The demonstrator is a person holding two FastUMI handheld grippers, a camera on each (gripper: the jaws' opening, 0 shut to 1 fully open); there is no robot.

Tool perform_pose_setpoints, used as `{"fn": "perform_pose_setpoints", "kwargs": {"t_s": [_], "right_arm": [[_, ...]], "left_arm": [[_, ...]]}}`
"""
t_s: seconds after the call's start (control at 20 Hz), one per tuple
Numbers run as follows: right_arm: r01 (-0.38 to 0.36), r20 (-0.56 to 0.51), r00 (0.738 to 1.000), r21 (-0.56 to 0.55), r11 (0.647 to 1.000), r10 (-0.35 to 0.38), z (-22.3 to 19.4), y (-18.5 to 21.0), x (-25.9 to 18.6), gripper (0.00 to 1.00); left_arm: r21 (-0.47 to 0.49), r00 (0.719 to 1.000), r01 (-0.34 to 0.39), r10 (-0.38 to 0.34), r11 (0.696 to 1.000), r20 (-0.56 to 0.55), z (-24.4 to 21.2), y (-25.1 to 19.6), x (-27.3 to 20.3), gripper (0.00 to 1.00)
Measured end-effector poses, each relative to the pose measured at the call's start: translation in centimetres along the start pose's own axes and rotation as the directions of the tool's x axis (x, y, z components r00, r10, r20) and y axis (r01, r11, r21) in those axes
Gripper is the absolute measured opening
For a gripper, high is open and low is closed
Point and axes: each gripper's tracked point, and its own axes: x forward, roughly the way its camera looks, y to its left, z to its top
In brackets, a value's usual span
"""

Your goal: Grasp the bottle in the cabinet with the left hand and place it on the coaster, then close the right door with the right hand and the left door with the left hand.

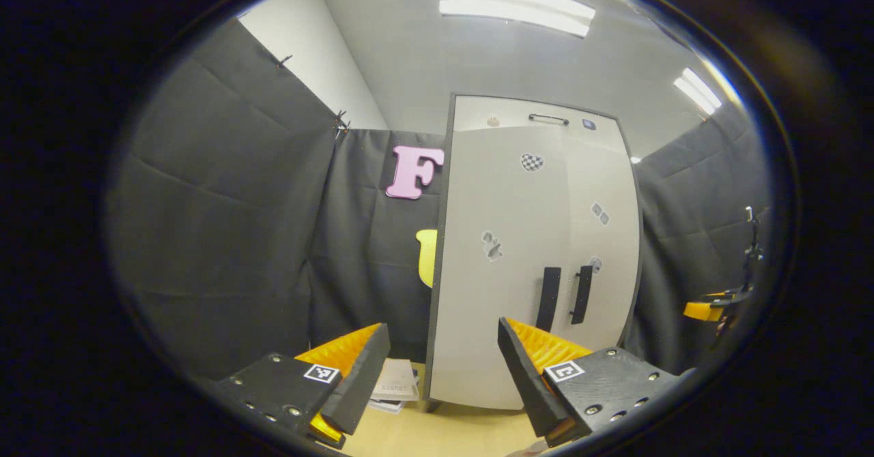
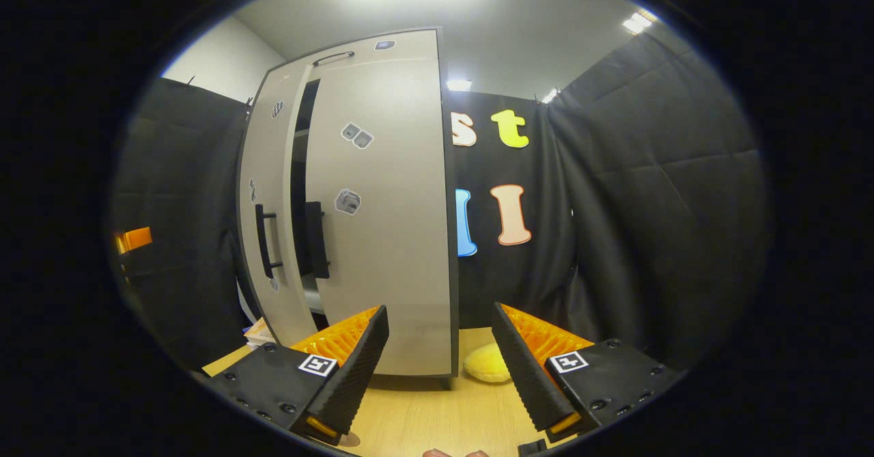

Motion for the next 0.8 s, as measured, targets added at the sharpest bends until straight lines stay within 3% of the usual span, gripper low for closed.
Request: {"fn": "perform_pose_setpoints", "kwargs": {"t_s": [0.1, 0.15, 0.2, 0.3, 0.35, 0.45, 0.55, 0.6, 0.75, 0.8], "right_arm": [[-0.031, 0.015, 0.999, 0.001, 1.000, 0.031, 0.3, 1.2, 0.1, 0.97], [-0.042, 0.011, 0.999, -0.013, 0.999, 0.042, 0.3, 1.6, 0.2, 0.97], [-0.046, 0.005, 0.999, -0.022, 0.999, 0.046, 0.1, 1.8, 0.0, 0.97], [-0.051, 0.017, 0.999, -0.022, 0.998, 0.052, 0.1, 2.4, -0.3, 0.97], [-0.050, 0.021, 0.999, -0.024, 0.998, 0.050, 0.1, 2.5, -0.6, 0.97], [-0.059, 0.001, 0.998, -0.038, 0.998, 0.059, -0.6, 2.9, -0.9, 0.97], [-0.067, -0.005, 0.998, -0.053, 0.996, 0.067, -0.6, 3.3, -1.0, 0.97], [-0.063, -0.007, 0.998, -0.057, 0.996, 0.063, -0.7, 3.2, -1.1, 0.97], [-0.056, -0.009, 0.998, -0.037, 0.998, 0.056, -0.8, 3.5, -1.4, 0.97], [-0.055, -0.010, 0.998, -0.030, 0.998, 0.054, -0.8, 3.7, -1.5, 0.91]], "left_arm": [[-0.016, 1.000, -0.004, 0.004, 1.000, 0.013, -0.3, 1.0, 0.1, 0.98], [-0.029, 0.999, 0.034, -0.034, 0.999, -0.014, -1.3, 0.5, 0.2, 0.99], [-0.031, 0.997, 0.059, -0.060, 0.998, -0.040, -2.3, 0.2, 0.2, 0.93], [-0.013, 0.995, 0.074, -0.075, 0.997, -0.062, -3.4, 0.5, 0.1, 0.99], [-0.005, 0.995, 0.079, -0.079, 0.997, -0.066, -3.5, 0.6, 0.1, 0.93], [-0.016, 0.994, 0.077, -0.078, 0.997, -0.077, -4.0, 0.5, -0.1, 0.93], [-0.043, 0.991, 0.101, -0.104, 0.994, -0.083, -4.0, -0.2, 0.0, 0.99], [-0.046, 0.989, 0.117, -0.120, 0.992, -0.089, -4.0, -0.5, 0.0, 0.93], [-0.017, 0.989, 0.117, -0.118, 0.993, -0.084, -3.2, 0.1, 0.1, 0.93], [-0.017, 0.989, 0.120, -0.121, 0.993, -0.079, -2.8, 0.1, 0.2, 0.93]]}}
